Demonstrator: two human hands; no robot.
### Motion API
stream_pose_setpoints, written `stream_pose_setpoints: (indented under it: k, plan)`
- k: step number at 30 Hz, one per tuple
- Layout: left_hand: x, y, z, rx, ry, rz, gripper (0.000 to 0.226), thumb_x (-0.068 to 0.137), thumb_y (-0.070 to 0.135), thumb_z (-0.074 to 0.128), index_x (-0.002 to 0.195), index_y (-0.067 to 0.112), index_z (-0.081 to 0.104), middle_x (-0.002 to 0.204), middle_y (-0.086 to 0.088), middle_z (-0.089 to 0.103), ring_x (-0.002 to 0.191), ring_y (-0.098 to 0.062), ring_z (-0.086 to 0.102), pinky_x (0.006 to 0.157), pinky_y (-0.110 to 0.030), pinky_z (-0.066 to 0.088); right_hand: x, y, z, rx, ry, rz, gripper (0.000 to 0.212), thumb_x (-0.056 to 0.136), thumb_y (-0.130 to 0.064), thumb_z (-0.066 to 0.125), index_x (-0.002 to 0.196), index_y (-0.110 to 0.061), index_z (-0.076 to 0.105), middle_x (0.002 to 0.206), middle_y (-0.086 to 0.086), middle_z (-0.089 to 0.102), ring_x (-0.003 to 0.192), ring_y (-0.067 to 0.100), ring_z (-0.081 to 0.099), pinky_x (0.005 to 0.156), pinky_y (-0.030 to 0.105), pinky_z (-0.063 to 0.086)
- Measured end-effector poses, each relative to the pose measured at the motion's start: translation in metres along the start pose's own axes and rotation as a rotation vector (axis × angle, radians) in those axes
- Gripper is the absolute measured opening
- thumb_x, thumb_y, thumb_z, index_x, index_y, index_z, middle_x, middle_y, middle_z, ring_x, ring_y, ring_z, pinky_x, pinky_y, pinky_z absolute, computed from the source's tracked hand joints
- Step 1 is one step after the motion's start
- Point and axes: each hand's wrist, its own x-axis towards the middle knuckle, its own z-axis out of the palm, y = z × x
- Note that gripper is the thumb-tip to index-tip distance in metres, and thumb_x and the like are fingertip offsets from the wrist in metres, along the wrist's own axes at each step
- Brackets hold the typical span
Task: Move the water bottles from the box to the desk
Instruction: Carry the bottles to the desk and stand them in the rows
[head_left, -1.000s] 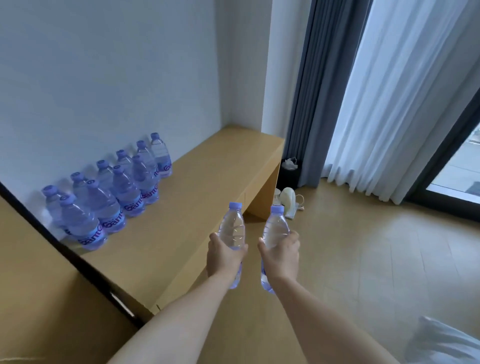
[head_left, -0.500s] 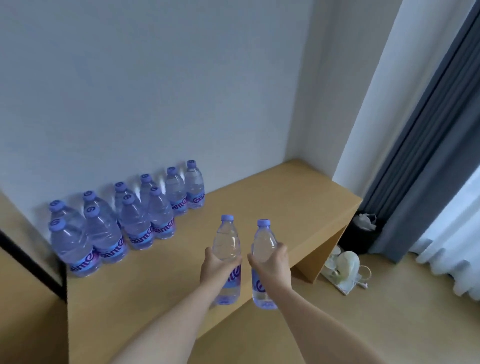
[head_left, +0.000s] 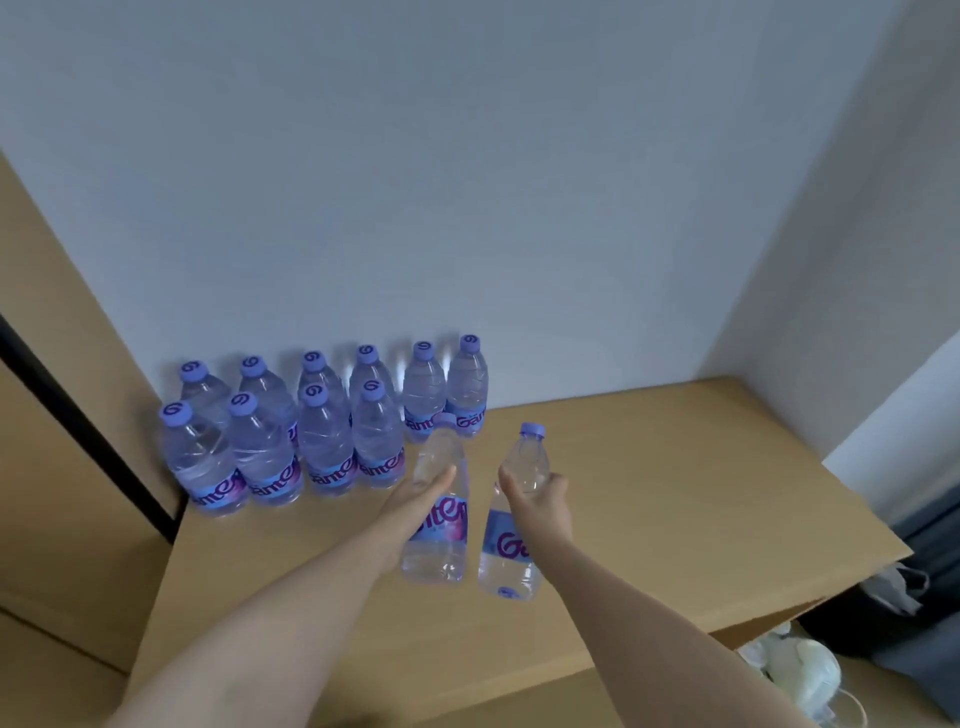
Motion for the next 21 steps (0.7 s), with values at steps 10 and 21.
stream_pose_setpoints:
  k: [10, 21]
  plan:
    - [0.04, 0.028, 0.001, 0.046, 0.044, 0.076, 0.061, 0.074, 0.027, 0.08, 0.125, 0.022, 0.045, 0.117, 0.003, 0.062, 0.11, -0.015, 0.059, 0.095, -0.031, 0.045, 0.065, -0.048, 0.006, -0.183, -0.266, -0.027, 0.065, 0.073, -0.043, 0.075, 0.117, -0.025, 0.031, 0.096, -0.011, 0.049, 0.084, 0.007, 0.054, 0.063, 0.028, 0.041]
    - [0.055, 0.04, 0.012, -0.138, 0.118, 0.145, 0.071, 0.079, 0.004, 0.074, 0.138, 0.024, 0.039, 0.132, 0.001, 0.055, 0.121, -0.02, 0.053, 0.1, -0.041, 0.045, 0.111, -0.071, 0.016, -0.24, -0.358, -0.102, 0.058, 0.076, -0.028, 0.077, 0.114, -0.019, 0.034, 0.105, 0.0, 0.051, 0.095, 0.022, 0.056, 0.078, 0.037, 0.049]
